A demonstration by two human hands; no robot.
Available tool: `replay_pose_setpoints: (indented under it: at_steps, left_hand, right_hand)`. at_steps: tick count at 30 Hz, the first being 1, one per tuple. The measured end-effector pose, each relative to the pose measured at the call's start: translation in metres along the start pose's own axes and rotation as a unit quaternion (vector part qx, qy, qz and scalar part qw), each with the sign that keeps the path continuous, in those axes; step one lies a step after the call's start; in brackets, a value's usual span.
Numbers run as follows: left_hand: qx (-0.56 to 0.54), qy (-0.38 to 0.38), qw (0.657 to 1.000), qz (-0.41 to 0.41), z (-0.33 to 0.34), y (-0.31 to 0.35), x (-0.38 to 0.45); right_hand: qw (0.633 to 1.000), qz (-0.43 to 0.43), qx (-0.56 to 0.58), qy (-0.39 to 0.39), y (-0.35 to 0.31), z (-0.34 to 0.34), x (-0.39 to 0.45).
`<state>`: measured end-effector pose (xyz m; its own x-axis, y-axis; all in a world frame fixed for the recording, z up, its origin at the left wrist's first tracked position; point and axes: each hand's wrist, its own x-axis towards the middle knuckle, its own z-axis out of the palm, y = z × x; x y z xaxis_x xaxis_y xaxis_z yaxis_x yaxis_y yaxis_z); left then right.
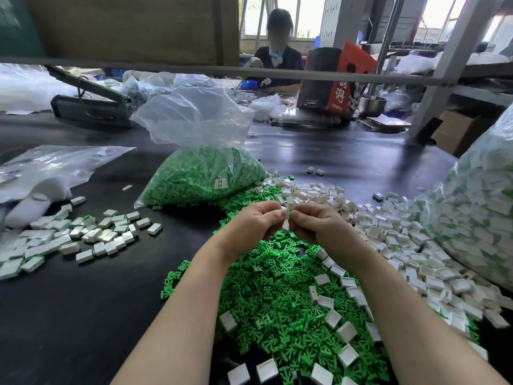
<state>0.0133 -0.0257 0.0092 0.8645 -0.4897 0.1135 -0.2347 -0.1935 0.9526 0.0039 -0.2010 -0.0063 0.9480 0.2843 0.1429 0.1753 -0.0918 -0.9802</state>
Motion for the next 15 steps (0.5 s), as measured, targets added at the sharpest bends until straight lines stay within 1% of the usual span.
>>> replay_pose_setpoints:
  at_steps: [4, 9, 15]
  left_hand:
    - [0.004, -0.026, 1.000, -0.004, -0.0005, -0.0014, 0.0002]
    - [0.017, -0.055, 0.998, -0.024, -0.0015, -0.0054, -0.0013]
    - [0.014, -0.064, 0.997, -0.041, -0.0009, -0.0069, -0.0039]
  right_hand:
    - [0.999, 0.016, 0.041, -0.007, -0.0005, -0.0021, -0.0021]
    - [0.998, 0.022, 0.005, -0.064, -0.0015, -0.0045, -0.0052]
    - [0.996, 0.037, -0.022, -0.077, -0.0004, -0.0062, -0.0052]
